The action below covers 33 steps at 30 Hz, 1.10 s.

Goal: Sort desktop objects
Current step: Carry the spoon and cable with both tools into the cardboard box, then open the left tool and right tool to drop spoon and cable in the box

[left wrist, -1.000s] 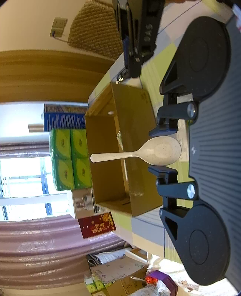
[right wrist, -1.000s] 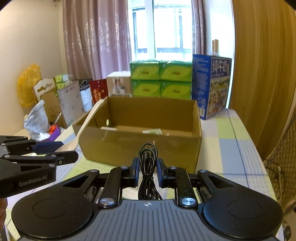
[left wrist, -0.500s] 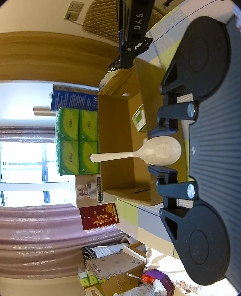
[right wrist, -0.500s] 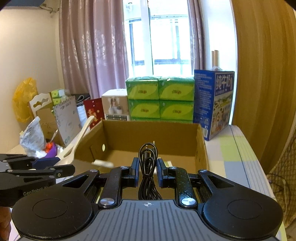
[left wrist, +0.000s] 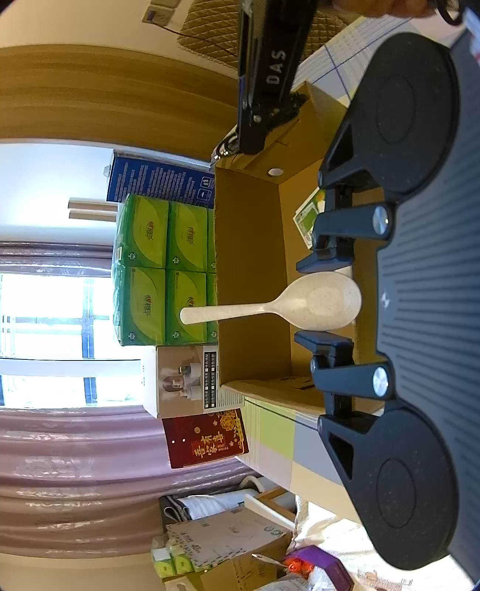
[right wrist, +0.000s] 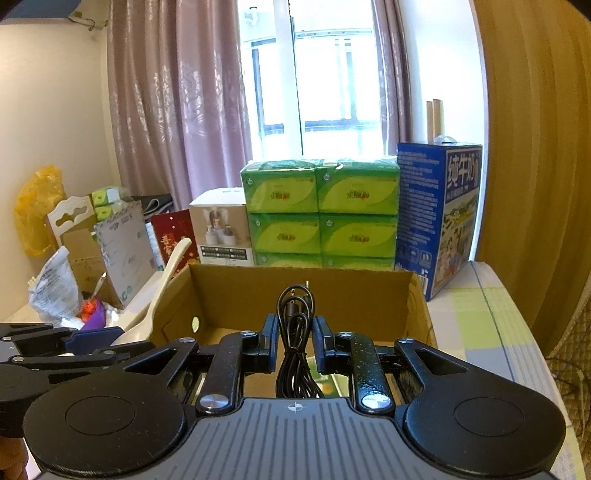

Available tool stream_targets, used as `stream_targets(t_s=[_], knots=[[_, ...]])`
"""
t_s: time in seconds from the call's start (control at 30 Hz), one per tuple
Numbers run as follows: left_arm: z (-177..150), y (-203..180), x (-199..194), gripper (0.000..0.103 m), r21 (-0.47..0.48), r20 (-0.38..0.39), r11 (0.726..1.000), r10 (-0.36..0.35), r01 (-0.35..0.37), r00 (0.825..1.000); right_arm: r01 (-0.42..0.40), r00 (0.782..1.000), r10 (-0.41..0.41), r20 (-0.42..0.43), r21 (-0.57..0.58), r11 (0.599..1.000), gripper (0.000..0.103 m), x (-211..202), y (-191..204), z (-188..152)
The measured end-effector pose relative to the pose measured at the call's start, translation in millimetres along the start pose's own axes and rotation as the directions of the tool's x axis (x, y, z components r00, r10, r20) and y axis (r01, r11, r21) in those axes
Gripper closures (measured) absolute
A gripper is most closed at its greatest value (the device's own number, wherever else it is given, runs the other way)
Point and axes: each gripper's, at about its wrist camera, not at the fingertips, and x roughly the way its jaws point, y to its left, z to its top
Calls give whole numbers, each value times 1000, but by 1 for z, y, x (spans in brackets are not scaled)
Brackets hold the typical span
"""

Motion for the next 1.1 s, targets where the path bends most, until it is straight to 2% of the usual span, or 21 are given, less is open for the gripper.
stream_targets(t_s=[0.23, 0.53, 0.77, 1.1], knots=[[13, 6, 23, 75, -31, -2, 999, -17, 17, 1000, -1, 1000, 1, 4, 18, 1000, 87, 24, 0, 8], [11, 20, 47, 75, -77, -35, 996, -47, 44, 998, -7, 999, 11, -41, 100, 995, 87, 46, -14, 2], [6, 23, 64, 75, -127, -65, 987, -108, 99, 992, -8, 998, 14, -54, 118, 993, 87, 55, -16, -2], [4, 29, 59, 75, -144, -49, 985, -100, 92, 994, -20, 998, 29, -61, 141, 990, 87, 58, -17, -3]])
